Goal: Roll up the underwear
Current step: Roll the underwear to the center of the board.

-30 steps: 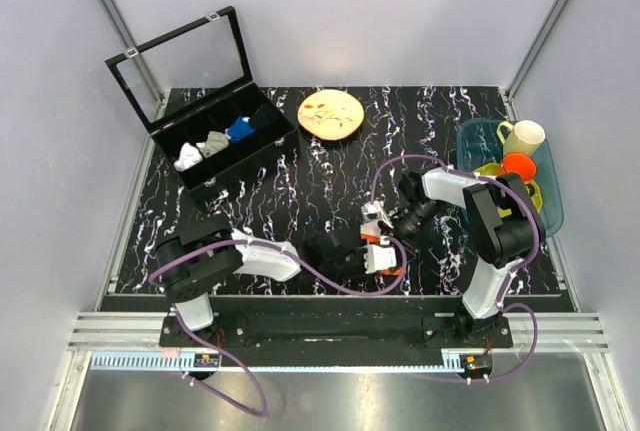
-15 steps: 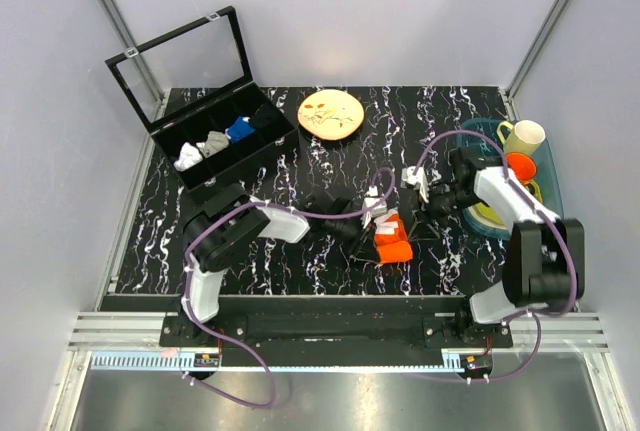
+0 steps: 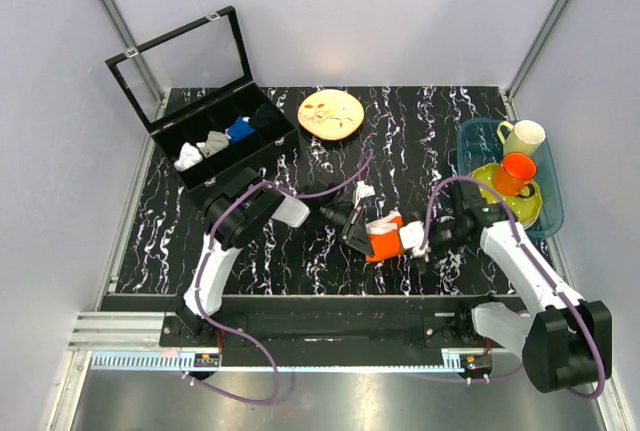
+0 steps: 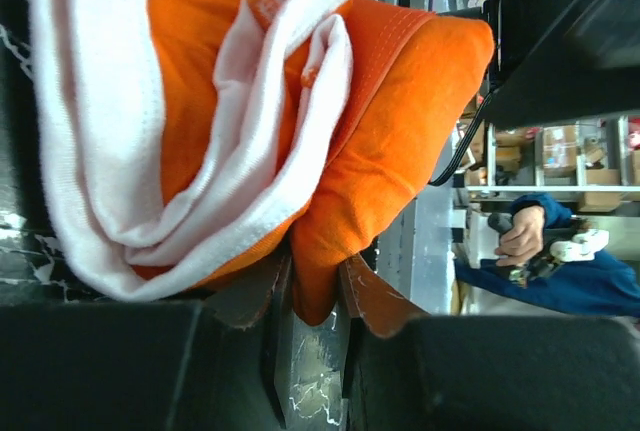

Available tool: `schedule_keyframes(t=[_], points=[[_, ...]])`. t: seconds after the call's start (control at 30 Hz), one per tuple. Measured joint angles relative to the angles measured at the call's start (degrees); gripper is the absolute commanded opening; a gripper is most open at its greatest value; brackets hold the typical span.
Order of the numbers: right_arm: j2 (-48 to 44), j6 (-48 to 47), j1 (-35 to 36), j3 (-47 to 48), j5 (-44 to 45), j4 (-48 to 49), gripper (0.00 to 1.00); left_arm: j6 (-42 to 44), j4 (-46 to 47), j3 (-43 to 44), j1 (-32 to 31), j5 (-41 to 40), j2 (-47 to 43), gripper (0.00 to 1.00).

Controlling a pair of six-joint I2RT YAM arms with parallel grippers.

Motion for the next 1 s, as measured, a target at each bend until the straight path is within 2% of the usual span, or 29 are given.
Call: schedule_keyframes(t=[0.1,0.3,0.47,0.57,0.8,0.97,1.0], points=[[0.8,-2.0,5.3,-3.3,3.2,2.5,0.85,-2.2,-2.5,2.0,0.2,1.2,1.2,0.17],[2.6,-2.8,12.2,-3.9,8.2,7.2,0.85,-3.0,-7.5,4.5,0.3,1.6,2.0,0.17],[3.6,-2.5,14.7,-6.8,12.0,12.3,0.84,-2.4,-12.3,6.6,0.3,1.8,2.5,0.18],[4.5,-2.3,15.0,-7.9,14.4,14.1,0.78,-2.0,-15.1,7.9,0.3,1.8,2.8,0.19],[6.6,-1.3,15.3,-8.8,18.4,17.2,0.67,-0.8,-19.4,9.6,0.2,0.7,2.9,0.37],[8.0,0.8,15.3,-9.6,20.7,19.2,0.58,-0.8,-21.2,10.0,0.0,-0.7,1.3,0.58],[8.2,1.3,15.3,-9.6,21.0,19.6,0.58,-0.6,-21.4,10.0,-0.1,-1.5,0.7,0.59]])
